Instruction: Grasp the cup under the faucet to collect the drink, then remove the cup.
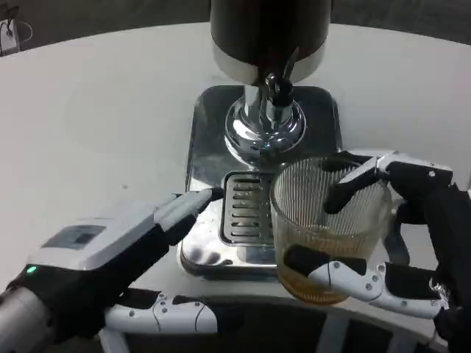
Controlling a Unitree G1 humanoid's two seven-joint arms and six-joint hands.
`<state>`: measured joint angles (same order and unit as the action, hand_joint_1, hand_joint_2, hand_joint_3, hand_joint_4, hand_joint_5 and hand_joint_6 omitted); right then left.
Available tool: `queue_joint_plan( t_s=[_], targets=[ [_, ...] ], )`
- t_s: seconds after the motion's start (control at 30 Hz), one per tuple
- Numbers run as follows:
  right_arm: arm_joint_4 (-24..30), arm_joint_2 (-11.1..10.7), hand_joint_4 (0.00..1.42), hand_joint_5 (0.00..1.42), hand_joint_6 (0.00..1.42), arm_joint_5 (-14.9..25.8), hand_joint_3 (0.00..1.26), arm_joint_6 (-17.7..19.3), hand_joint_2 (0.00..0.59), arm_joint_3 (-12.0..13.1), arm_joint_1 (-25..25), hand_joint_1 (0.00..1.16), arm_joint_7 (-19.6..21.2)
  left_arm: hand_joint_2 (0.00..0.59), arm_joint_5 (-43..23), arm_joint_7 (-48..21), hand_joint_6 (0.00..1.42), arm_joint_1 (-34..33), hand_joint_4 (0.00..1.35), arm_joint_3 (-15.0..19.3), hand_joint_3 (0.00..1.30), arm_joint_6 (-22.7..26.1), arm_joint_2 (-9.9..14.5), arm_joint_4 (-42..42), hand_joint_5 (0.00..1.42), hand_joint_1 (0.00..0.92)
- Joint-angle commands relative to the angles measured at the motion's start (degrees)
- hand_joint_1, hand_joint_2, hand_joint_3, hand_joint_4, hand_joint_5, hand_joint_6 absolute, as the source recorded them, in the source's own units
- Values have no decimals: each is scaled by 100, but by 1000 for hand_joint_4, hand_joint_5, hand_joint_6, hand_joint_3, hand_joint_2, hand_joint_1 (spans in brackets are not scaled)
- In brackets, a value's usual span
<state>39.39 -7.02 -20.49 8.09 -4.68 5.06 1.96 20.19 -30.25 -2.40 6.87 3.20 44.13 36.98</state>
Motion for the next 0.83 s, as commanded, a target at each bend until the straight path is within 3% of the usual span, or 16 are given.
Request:
queue_joint_plan(
  t_s=[0.03, 0.27, 0.83],
  targets=[
    [307, -39, 1115, 1315, 1424, 152, 890, 285, 136, 101, -88, 940, -70, 0, 88, -70, 81, 265, 0, 114, 0, 13, -12, 241, 0, 0],
    [406, -117, 1123, 1315, 1424, 234, 892, 438, 136, 195, 44, 940, -201, 3, 221, -9, 70, 502, 0, 266, 0, 85, -116, 522, 0, 0],
    [580, -228, 1128, 1315, 1424, 457, 892, 545, 136, 396, 164, 940, -385, 6, 381, -69, 44, 654, 0, 270, 0, 163, -211, 716, 0, 0]
  ],
)
